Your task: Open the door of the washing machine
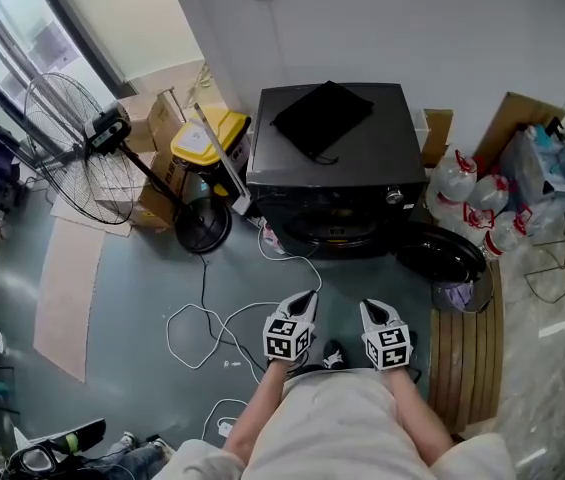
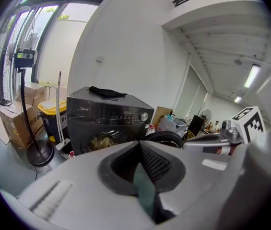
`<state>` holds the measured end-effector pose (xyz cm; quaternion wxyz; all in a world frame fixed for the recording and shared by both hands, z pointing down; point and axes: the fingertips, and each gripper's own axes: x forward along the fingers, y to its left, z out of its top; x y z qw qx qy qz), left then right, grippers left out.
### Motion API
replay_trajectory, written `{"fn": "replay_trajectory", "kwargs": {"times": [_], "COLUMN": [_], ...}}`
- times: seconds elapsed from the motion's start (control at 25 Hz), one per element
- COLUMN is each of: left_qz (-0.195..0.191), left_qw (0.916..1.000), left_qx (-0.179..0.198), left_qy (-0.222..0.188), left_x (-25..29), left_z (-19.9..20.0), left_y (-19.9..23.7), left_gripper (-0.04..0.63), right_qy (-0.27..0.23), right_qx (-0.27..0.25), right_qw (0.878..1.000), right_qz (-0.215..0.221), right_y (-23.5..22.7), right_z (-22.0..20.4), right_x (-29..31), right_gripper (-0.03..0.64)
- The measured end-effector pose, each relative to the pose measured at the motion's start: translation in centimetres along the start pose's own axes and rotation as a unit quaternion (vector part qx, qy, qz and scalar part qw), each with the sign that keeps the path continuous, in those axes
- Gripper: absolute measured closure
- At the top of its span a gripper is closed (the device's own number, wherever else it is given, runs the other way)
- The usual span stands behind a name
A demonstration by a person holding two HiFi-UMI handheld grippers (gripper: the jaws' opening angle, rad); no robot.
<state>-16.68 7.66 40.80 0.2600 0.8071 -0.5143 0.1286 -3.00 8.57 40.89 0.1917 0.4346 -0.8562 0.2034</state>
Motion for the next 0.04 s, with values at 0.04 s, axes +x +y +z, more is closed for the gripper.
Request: {"fn": "replay_trajectory", "kwargs": {"times": [0.04], "left_qz": [0.001], "left_qw": [1.0000], "left_qx": [-0.001], "left_qy": [0.000], "left_x": [-0.03], "left_z": [-0.07], "left_y": [0.08], "left_gripper": [0.537], "right_qy": [0.000], "right_qx": [0.000], "right_qw": [1.000], "right_qz": [0.000], "right_y": [0.03], "right_z": [-0.03], "right_x": [0.04], "right_gripper": [0.615]}}
